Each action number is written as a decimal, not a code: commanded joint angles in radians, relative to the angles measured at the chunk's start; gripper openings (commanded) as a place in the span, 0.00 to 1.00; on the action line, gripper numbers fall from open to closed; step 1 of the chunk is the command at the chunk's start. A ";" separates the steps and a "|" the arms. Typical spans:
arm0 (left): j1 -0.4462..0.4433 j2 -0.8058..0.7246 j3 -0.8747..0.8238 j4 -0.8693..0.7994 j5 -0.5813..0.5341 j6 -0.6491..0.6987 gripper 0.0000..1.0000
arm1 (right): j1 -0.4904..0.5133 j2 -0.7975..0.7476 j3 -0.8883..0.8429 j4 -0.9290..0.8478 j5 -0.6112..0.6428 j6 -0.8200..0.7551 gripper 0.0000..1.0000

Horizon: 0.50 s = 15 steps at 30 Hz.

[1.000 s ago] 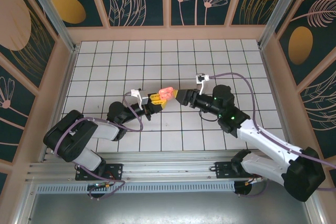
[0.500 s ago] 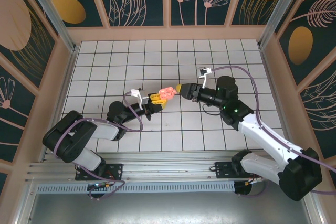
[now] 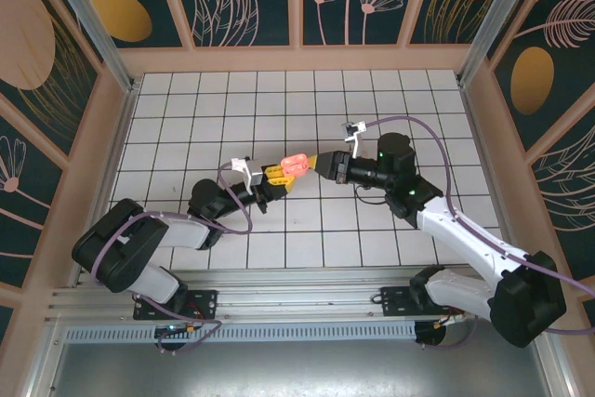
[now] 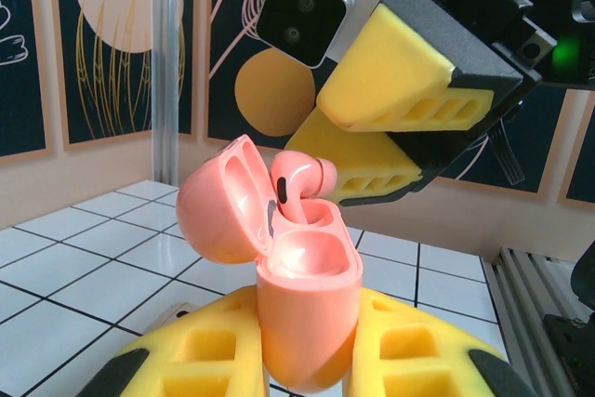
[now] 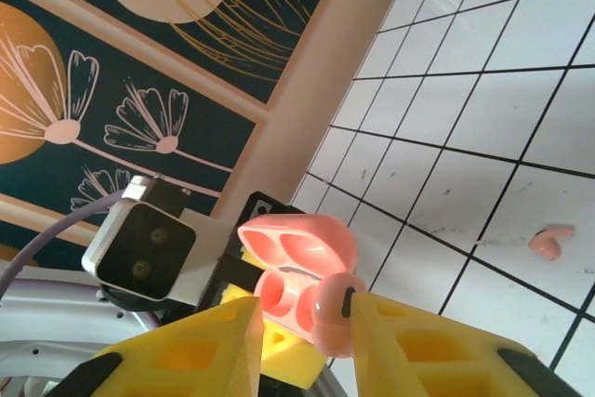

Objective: Insert the wireless bluetooth earbuds into the charging case

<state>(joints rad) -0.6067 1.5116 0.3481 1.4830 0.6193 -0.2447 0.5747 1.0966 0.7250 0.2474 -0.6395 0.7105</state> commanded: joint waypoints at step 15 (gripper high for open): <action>0.005 -0.028 0.020 -0.007 -0.005 0.027 0.02 | 0.042 -0.004 0.008 0.031 -0.031 0.012 0.27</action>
<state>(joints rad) -0.6067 1.5066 0.3481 1.4685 0.6193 -0.2359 0.6044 1.0966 0.7246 0.2562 -0.6636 0.7166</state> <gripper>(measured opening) 0.171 0.275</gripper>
